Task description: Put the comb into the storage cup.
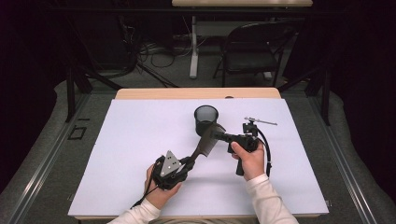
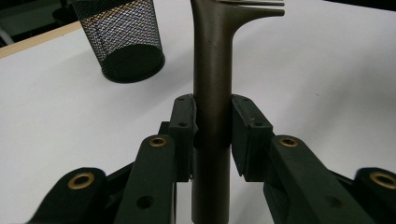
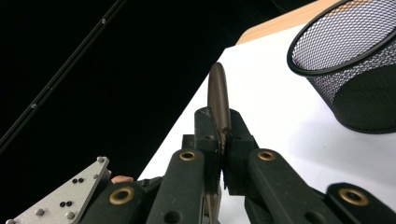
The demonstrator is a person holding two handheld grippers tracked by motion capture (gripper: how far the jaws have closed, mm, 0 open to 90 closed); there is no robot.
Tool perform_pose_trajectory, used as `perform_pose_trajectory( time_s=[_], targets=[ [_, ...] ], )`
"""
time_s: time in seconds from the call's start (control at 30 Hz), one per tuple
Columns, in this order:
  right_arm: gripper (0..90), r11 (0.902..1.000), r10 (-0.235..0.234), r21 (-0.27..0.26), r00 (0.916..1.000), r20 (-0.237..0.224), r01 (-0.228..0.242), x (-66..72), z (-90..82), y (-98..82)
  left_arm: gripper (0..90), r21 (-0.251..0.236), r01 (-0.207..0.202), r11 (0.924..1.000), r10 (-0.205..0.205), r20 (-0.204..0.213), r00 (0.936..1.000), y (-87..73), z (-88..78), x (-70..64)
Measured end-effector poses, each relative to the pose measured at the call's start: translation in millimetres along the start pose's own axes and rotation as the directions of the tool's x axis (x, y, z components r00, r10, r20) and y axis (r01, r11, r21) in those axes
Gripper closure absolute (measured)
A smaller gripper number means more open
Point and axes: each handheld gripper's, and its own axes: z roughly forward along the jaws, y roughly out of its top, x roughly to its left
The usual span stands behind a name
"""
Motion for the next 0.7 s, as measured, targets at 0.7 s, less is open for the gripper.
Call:
perform_pose_trajectory(
  time_s=[0.7],
  targets=[
    [87.3,0.9981,-0.022,-0.057,0.9995,0.023,0.024,0.7,-6.1,1.3,52.2,-0.017,0.015,0.9997,-0.015,0.010,0.9998,-0.4,0.7,3.0]
  ],
)
